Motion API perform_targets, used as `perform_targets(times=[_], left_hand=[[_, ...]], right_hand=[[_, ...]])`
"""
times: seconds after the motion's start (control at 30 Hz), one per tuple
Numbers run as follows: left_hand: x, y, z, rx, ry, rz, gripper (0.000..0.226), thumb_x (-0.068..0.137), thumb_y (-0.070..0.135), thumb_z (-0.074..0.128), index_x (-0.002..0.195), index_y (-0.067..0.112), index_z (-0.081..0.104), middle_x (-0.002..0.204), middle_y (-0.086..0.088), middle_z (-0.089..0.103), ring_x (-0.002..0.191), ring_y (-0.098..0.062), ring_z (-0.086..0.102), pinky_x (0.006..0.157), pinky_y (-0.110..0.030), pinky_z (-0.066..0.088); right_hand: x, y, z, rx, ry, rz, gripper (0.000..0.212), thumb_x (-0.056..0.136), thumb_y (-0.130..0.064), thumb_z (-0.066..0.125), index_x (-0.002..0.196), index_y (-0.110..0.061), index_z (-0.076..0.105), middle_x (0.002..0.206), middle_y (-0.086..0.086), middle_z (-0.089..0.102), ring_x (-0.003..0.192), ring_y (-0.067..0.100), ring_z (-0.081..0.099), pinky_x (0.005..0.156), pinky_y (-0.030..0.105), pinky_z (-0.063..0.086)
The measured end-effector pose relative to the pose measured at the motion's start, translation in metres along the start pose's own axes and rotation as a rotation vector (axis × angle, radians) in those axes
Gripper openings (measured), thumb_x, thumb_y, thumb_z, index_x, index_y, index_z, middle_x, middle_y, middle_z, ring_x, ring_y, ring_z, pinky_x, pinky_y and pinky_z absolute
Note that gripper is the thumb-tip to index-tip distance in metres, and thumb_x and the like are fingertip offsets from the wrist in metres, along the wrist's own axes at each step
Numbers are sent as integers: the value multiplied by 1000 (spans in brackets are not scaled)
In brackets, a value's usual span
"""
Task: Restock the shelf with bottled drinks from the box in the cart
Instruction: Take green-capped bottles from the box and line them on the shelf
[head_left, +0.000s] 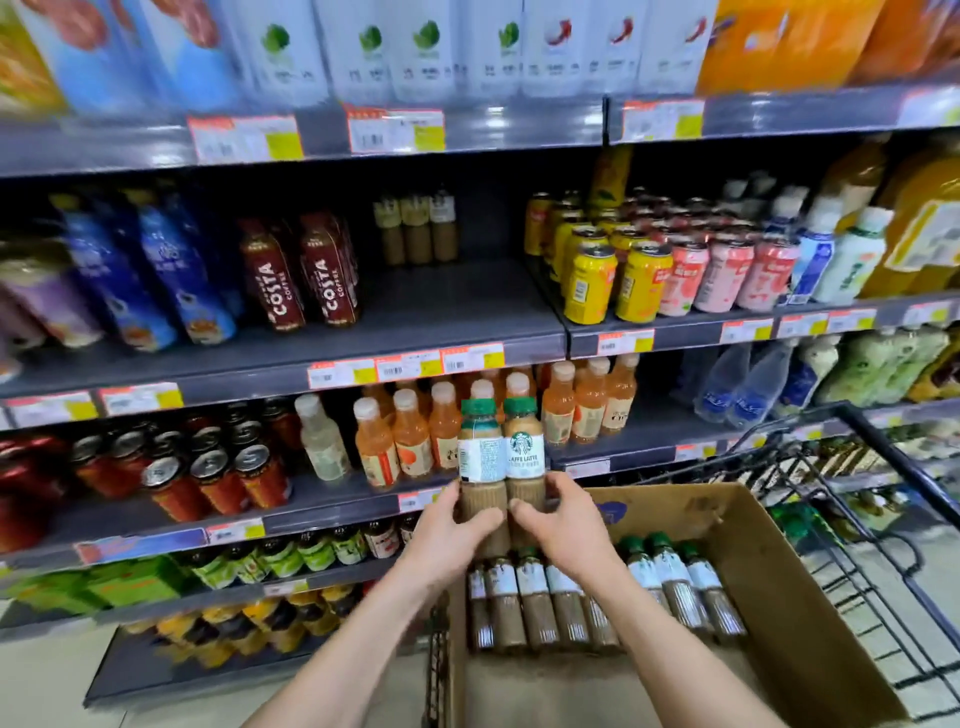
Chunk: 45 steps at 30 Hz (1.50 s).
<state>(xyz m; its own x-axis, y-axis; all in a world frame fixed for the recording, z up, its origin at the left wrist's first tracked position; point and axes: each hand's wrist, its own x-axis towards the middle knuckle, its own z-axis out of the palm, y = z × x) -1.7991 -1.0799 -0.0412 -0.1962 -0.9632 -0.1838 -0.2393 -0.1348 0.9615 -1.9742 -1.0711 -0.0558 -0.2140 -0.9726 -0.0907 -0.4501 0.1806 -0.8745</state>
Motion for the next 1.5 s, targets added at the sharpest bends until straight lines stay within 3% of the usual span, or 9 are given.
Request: perform_targets(times=[0.2,0.33,0.53,0.63,0.83,0.97,1.2,1.3,1.5], left_hand=[[12,31,-47,65,62,88,55,75,33,84,122,37,54,116,14,68,99,4,65,85,-23,55],[36,62,-63,167,165,191,67,70,34,87,127,31,50,121,9,65,109,-6,62,96,-34,51],[102,117,-84,303,359,283,62,68,42,86,114,35,44,103,21,59,103,-8,60,85,-31,49],[135,133,-94,371,449,287,64,68,43,85,112,30,40,107,11,61,105,-18,60,85,-37,50],[193,135,-107,431,550,209,71,67,45,87,112,20,38,114,-4,66,106,-30,62,77,-35,48],[225,130,-110,462,554,241,81,66,43,89,123,13,39,119,-10,66,110,-32,63,84,-37,52],[248,117,-112,480,524,281,79,62,53,88,112,21,36,118,-8,66,107,-30,63,75,-30,47],[250,114,-114,526,486,238,83,61,55,86,118,19,38,121,-8,64,111,-30,62,83,-36,52],[257,111,-117,573,454,212,65,68,44,82,114,22,42,114,-4,66,105,-27,63,78,-30,47]], right_hand=[[17,-49,13,7,47,-87,49,81,-41,75,124,-25,61,108,-11,70,93,3,65,71,19,50],[45,-80,8,5,95,-158,47,80,-40,76,123,-25,60,104,-13,70,90,1,65,73,24,53],[126,-135,-3,-25,122,-291,51,79,-42,77,124,-24,61,107,-11,69,95,5,64,77,23,53],[165,-156,-6,-32,123,-347,56,79,-42,77,128,-23,58,107,-13,64,96,5,61,72,14,45],[225,-163,0,-61,116,-340,46,77,-35,77,118,-25,60,98,-13,65,93,10,65,73,23,45],[255,-154,3,-92,108,-346,45,76,-34,78,116,-24,60,96,-12,65,91,12,64,71,24,44],[284,-146,5,-136,87,-349,47,72,-41,77,113,-28,57,97,-11,67,96,17,66,72,27,46],[287,-141,4,-175,59,-316,65,68,-49,83,121,-23,54,112,-3,69,104,20,65,78,30,48],[296,-145,10,-240,41,-285,70,65,-51,87,117,-21,52,117,2,68,109,24,63,79,29,43]])
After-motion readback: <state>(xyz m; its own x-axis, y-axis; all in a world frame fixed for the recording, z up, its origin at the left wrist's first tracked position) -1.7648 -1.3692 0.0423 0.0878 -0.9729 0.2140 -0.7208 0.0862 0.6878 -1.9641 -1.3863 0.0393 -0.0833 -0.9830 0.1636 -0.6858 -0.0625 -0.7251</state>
